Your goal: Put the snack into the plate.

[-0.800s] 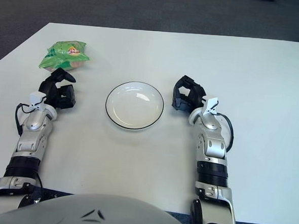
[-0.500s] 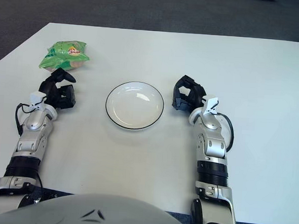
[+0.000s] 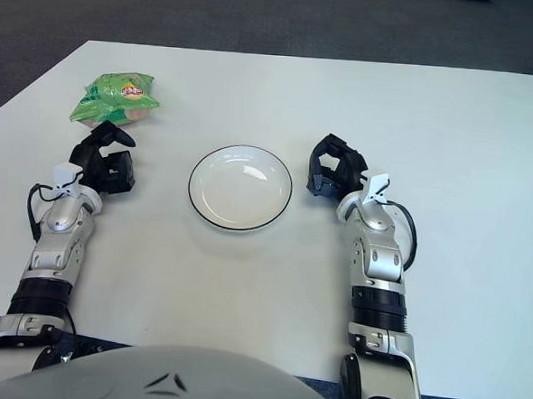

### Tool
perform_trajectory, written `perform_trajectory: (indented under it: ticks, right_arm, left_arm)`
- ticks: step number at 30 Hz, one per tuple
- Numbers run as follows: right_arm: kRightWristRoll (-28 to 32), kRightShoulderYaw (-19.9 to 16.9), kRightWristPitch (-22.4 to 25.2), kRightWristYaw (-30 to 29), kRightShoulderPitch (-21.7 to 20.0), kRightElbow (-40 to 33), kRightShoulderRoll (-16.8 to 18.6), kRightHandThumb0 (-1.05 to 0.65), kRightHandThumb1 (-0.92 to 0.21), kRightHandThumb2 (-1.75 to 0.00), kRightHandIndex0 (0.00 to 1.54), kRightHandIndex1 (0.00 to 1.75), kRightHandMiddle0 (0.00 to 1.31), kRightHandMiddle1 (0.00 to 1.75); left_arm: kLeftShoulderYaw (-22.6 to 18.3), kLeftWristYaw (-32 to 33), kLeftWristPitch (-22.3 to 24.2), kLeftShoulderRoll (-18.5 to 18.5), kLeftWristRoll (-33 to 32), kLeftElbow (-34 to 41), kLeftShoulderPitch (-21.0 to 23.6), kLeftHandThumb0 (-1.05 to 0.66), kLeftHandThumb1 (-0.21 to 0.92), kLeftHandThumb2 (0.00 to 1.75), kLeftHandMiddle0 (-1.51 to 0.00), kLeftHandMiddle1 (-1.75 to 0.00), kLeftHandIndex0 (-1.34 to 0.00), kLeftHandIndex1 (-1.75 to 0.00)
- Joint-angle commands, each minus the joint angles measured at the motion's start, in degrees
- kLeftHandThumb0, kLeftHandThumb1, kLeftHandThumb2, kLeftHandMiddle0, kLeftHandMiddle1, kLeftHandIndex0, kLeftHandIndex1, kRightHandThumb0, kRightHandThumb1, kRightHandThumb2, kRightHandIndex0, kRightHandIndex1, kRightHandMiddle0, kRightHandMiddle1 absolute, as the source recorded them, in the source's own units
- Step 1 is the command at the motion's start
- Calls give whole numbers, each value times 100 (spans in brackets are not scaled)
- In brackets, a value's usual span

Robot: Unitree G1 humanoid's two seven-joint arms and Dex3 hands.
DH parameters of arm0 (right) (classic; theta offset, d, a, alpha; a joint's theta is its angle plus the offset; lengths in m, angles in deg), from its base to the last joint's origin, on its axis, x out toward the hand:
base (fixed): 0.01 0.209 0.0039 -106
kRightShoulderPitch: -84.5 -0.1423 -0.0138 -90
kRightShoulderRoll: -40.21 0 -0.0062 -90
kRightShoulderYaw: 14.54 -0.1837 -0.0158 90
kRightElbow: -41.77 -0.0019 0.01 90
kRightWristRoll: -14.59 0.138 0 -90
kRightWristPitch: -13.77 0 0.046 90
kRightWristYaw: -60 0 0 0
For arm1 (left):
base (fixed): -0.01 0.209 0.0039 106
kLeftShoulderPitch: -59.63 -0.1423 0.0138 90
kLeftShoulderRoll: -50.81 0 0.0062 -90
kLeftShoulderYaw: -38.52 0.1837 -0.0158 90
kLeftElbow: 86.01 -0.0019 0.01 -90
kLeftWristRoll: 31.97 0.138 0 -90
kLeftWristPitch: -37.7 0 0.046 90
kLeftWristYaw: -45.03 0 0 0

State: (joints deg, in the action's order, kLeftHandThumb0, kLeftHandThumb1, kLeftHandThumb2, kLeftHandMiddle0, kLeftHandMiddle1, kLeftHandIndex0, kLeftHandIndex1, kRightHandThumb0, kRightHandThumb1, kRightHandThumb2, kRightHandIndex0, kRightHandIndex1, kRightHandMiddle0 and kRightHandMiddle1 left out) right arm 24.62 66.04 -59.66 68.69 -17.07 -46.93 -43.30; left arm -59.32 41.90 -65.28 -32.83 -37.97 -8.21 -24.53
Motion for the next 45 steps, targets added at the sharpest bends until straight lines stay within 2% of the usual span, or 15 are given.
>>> perform_trajectory:
  ticks: [1, 11, 17, 21, 25, 29, 36, 41, 43, 45]
  right_arm:
    - [-21, 47, 281, -45, 338, 334, 59, -48, -32, -131, 130, 175, 61, 175]
    - [-44, 80, 275, -59, 368, 316, 78, -48, -32, -131, 130, 175, 61, 175]
    - [-40, 84, 292, -58, 329, 365, 59, -48, -32, -131, 130, 175, 61, 175]
    - [-69, 115, 300, -71, 285, 424, 37, -48, -32, -131, 130, 175, 61, 175]
    - [-88, 135, 281, -79, 251, 488, 26, -48, -32, -132, 129, 175, 62, 175]
    - [-97, 139, 249, -86, 219, 554, 17, -49, -31, -132, 129, 175, 62, 175]
    - [-157, 182, 112, -145, 179, 666, 59, -49, -31, -133, 129, 175, 62, 175]
    - [-200, 229, -12, -232, 143, 795, 99, -49, -31, -133, 129, 175, 62, 175]
    - [-209, 247, -61, -251, 129, 849, 100, -49, -30, -133, 129, 175, 63, 175]
    - [-223, 264, -124, -261, 123, 909, 107, -49, -30, -134, 129, 175, 63, 175]
  left_arm:
    - [177, 87, 67, 491, 60, -590, -849, -47, 35, 127, -126, -175, -58, -175]
    - [106, 232, -115, 429, 171, -444, -859, -47, 35, 127, -126, -175, -58, -175]
    - [121, 918, -765, 377, 913, 38, -924, -47, 34, 129, -125, -175, -59, -175]
    - [182, 1220, -1391, 303, 1338, -40, -869, -48, 33, 130, -125, -175, -60, -175]
    - [205, 1255, -1709, 258, 1409, -93, -792, -47, 35, 128, -125, -175, -59, -175]
    - [193, 1235, -1799, 229, 1389, -61, -744, -47, 36, 127, -125, -175, -58, -175]
    - [-145, 1025, -879, -231, 1506, 1382, -1095, -46, 37, 125, -126, -175, -57, -175]
    - [-395, 792, 563, -511, 2175, 3078, -1342, -47, 35, 127, -125, -175, -58, -175]
    - [-456, 653, 1024, -624, 2432, 3541, -1302, -47, 34, 128, -125, -175, -59, -175]
    - [-546, 532, 1285, -803, 2597, 3725, -1191, -48, 33, 130, -125, -175, -60, -175]
